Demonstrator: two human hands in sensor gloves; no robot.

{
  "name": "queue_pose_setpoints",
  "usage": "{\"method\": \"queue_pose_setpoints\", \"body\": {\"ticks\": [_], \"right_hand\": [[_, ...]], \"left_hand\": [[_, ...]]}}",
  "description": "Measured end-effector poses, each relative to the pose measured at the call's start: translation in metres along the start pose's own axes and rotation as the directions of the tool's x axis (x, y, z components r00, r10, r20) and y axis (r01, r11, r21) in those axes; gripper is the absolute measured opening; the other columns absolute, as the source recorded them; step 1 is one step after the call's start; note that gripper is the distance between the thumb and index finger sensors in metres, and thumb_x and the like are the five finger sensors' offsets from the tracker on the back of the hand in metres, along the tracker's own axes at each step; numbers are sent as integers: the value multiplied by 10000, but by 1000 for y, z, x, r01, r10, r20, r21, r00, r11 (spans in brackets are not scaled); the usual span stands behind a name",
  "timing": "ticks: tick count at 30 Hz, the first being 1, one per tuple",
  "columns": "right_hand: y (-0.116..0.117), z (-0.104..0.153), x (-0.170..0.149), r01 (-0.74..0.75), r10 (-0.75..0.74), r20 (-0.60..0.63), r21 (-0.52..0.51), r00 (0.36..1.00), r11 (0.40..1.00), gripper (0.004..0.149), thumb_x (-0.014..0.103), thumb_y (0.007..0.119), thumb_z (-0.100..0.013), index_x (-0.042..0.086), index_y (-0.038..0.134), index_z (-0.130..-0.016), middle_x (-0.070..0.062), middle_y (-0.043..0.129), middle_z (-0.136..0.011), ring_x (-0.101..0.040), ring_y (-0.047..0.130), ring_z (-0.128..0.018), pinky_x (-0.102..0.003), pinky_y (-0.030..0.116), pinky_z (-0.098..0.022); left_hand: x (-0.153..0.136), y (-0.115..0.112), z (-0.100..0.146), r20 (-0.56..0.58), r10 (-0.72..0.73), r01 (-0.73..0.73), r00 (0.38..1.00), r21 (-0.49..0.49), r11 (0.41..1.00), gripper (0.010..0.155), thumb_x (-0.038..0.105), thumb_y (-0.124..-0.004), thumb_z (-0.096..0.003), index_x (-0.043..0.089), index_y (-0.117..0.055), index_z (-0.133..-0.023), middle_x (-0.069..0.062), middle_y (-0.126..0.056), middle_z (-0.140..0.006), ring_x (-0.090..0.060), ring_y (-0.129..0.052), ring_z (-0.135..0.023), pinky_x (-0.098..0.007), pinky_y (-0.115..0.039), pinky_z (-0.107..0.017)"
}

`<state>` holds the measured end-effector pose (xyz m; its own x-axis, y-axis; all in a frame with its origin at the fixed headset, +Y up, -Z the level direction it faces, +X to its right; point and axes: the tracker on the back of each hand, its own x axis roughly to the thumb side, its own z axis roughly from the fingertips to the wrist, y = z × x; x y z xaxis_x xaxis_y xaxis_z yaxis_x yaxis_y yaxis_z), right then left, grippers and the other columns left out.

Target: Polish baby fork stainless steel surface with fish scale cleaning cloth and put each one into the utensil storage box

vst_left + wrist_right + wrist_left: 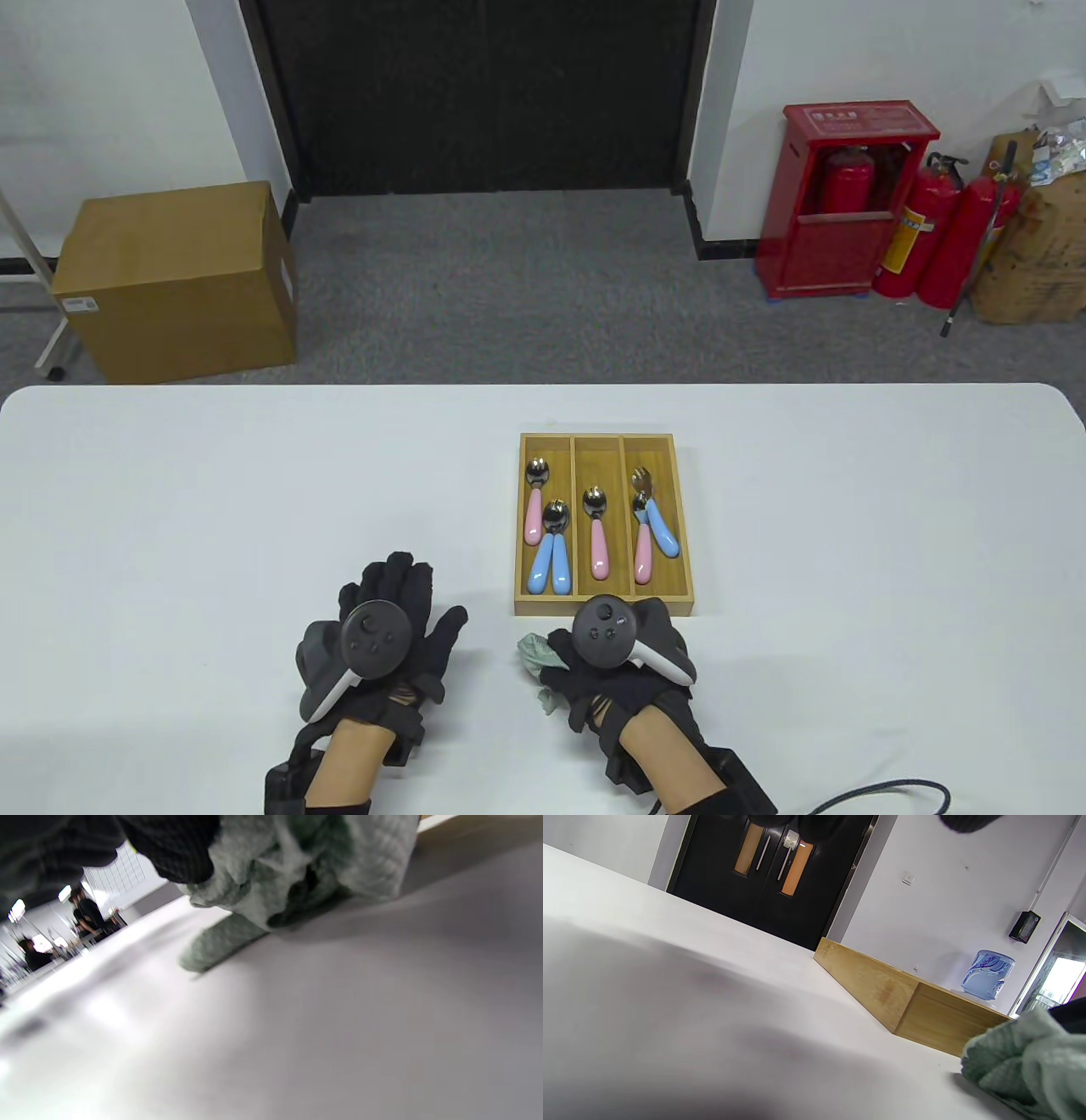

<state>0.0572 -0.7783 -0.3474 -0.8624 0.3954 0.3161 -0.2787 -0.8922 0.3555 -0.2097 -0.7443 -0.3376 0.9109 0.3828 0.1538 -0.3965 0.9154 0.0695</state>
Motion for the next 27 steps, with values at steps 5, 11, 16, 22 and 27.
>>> {"method": "queue_pose_setpoints", "body": {"ticks": [5, 11, 16, 22, 27], "right_hand": [[5, -2, 10, -201, 201, -5, -26, 980, 979, 622, 420, 803, -429, 136, 670, -967, -292, 434, -1002, -510, 579, -767, -702, 356, -607], [-7, 7, 12, -191, 194, 30, -81, 981, 978, 749, 487, 825, -396, 90, 592, -987, -257, 421, -1024, -490, 578, -811, -693, 373, -625], [-35, 26, -6, -31, 37, 34, -172, 999, 985, 800, 516, 840, -384, 77, 571, -996, -262, 406, -1051, -527, 543, -867, -707, 390, -625], [-60, 41, -44, 25, -46, -70, -277, 996, 961, 799, 559, 771, -419, 106, 515, -1025, -224, 354, -1097, -566, 417, -948, -730, 377, -632], [-58, 47, -73, -35, -35, -249, -273, 968, 961, 855, 598, 708, -432, 160, 311, -1049, -183, 150, -1092, -508, 170, -986, -721, 180, -641]], "left_hand": [[-3, -3, 1, -12, 0, 0, 1000, -17, 1000, 778, 685, -611, -518, 199, -484, -1112, -97, -410, -1204, -418, -427, -1117, -655, -307, -727], [-1, -6, 1, 2, 6, -6, 1000, -38, 999, 778, 687, -610, -518, 203, -480, -1113, -93, -403, -1206, -414, -420, -1120, -653, -303, -730], [0, -8, 0, 12, 17, -17, 1000, -49, 999, 783, 692, -608, -517, 211, -465, -1118, -80, -382, -1214, -404, -396, -1131, -650, -286, -736], [4, -11, 1, 65, 50, -45, 997, -75, 996, 788, 685, -615, -515, 229, -425, -1128, -46, -310, -1226, -373, -305, -1155, -634, -219, -744], [3, -17, 1, 106, 42, -29, 993, -122, 992, 812, 692, -603, -511, 280, -306, -1144, 29, -166, -1229, -304, -141, -1173, -606, -138, -749]]}}
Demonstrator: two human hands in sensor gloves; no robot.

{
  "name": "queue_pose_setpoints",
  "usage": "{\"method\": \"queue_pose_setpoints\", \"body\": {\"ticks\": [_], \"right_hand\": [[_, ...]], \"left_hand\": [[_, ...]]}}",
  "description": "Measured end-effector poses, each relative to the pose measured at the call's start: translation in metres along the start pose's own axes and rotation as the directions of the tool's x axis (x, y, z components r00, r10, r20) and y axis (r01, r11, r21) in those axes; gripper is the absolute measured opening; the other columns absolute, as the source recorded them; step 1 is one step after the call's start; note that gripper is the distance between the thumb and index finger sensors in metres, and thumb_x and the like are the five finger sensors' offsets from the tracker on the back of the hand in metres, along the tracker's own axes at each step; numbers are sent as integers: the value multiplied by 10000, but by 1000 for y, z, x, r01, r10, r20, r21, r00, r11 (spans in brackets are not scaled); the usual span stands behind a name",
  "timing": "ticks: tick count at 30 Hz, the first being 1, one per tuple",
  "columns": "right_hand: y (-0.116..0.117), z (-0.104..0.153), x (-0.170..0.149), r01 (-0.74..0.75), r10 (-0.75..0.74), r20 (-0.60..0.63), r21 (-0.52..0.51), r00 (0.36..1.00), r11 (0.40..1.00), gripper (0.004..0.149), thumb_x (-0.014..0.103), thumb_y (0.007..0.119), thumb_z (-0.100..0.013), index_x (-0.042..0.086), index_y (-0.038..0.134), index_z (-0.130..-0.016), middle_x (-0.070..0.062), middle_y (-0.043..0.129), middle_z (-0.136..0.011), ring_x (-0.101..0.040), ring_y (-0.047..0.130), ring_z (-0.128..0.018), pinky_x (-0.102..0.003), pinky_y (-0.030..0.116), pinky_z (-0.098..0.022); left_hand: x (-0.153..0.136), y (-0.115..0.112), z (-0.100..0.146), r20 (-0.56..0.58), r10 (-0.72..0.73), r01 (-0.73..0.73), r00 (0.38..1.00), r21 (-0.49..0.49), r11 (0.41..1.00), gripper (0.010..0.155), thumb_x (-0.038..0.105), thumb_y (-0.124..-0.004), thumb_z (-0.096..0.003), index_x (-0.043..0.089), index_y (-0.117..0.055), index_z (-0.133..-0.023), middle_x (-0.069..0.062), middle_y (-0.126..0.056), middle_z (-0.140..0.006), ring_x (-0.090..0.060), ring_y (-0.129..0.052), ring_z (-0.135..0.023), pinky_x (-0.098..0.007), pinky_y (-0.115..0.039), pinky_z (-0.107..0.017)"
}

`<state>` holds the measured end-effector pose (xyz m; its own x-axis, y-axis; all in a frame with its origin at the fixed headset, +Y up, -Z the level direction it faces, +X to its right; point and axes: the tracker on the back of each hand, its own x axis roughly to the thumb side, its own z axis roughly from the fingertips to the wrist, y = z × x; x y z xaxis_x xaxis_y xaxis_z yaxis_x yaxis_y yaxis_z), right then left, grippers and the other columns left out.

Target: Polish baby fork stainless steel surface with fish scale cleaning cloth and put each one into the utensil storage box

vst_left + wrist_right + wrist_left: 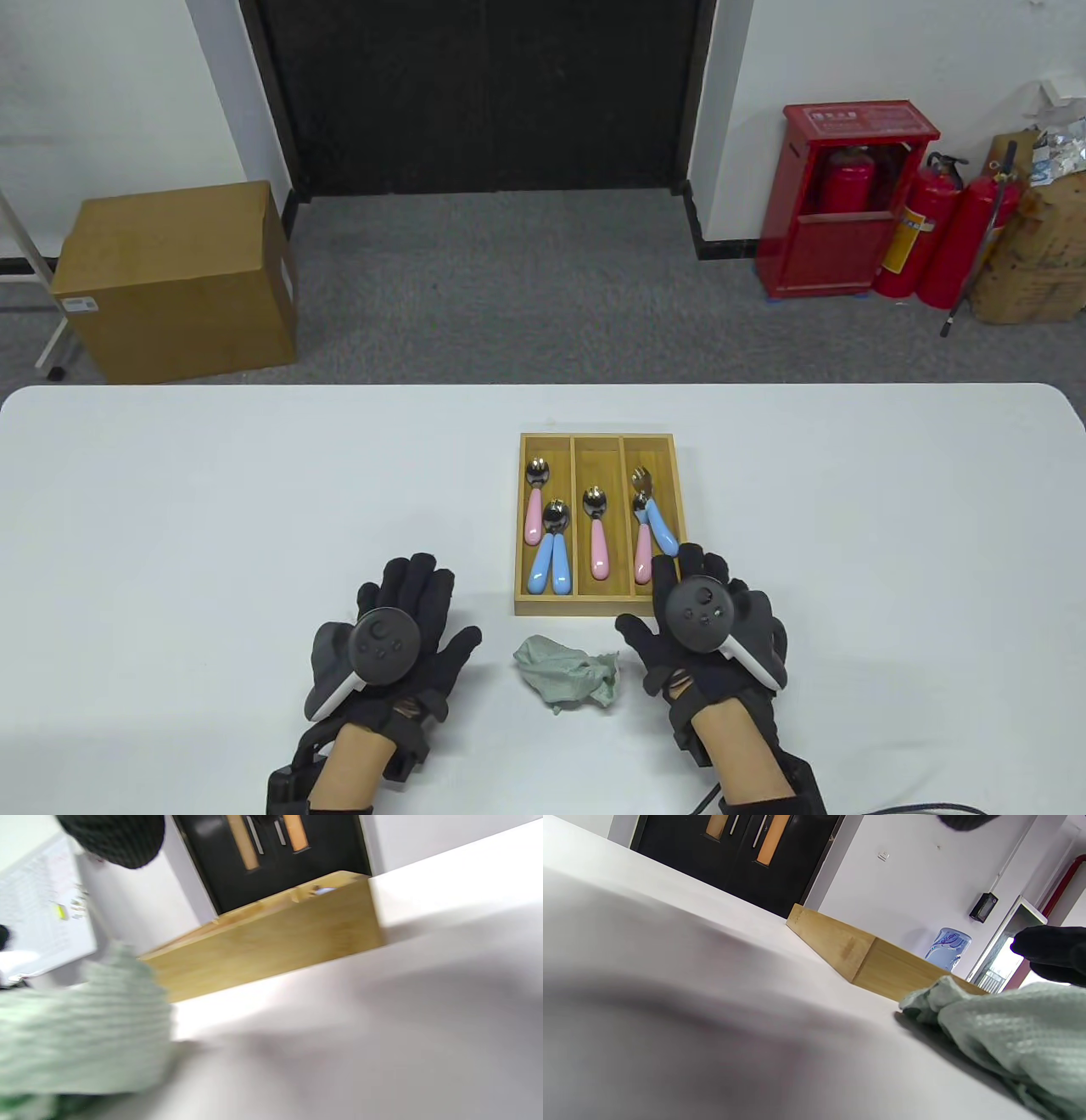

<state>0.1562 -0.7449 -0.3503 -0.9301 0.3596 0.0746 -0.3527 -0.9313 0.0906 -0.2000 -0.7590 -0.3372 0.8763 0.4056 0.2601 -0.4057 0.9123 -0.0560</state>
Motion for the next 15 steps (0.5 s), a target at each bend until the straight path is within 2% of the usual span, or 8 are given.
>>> {"method": "queue_pose_setpoints", "body": {"ticks": [6, 15], "right_hand": [[8, -4, -7, -64, 63, -35, -20, 997, 998, 883, 616, 672, -434, 168, 196, -1027, -141, 44, -1061, -432, 61, -988, -688, 111, -640], [13, -6, 2, -78, 79, 7, -8, 997, 997, 869, 607, 667, -440, 154, 222, -1032, -155, 62, -1064, -443, 77, -986, -692, 121, -636]], "left_hand": [[-5, -4, 0, -16, -46, 45, 999, -10, 999, 827, 707, -591, -507, 303, -249, -1143, 47, -119, -1222, -284, -98, -1170, -599, -111, -741], [-8, -1, 2, -34, -63, 63, 997, 1, 998, 828, 704, -592, -509, 283, -268, -1144, 26, -142, -1222, -300, -117, -1165, -603, -109, -729]]}}
